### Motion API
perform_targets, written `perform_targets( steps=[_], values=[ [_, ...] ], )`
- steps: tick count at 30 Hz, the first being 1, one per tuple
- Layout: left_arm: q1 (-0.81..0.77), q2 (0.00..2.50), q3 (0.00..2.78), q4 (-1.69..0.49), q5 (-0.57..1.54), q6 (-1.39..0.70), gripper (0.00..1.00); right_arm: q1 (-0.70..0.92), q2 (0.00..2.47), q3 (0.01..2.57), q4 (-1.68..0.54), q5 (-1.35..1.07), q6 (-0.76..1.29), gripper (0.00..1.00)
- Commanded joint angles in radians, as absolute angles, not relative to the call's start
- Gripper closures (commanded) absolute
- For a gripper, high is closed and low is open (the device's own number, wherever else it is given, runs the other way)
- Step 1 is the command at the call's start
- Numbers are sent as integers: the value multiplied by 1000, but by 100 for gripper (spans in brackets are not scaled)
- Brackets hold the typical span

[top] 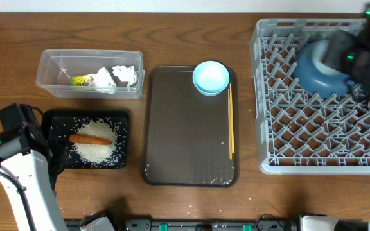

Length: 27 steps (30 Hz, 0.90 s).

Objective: Sort waste into correct bins and load items into the dishwasher rack

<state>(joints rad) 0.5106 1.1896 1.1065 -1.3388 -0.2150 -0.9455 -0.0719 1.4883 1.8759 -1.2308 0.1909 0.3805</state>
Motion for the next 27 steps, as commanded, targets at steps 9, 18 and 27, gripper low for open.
perform_targets(
  steps=[9, 18, 27],
  values=[
    [517, 1194, 1107, -1345, -221, -944, 2, -451, 1573, 1685, -1146, 172, 396, 42],
    [517, 1195, 1107, -1345, -221, -944, 2, -485, 1652, 1555, -1050, 131, 387, 31],
    [517, 1195, 1107, -1345, -221, -944, 2, -484, 1678, 1544, -1037, 111, 386, 10]
  ],
)
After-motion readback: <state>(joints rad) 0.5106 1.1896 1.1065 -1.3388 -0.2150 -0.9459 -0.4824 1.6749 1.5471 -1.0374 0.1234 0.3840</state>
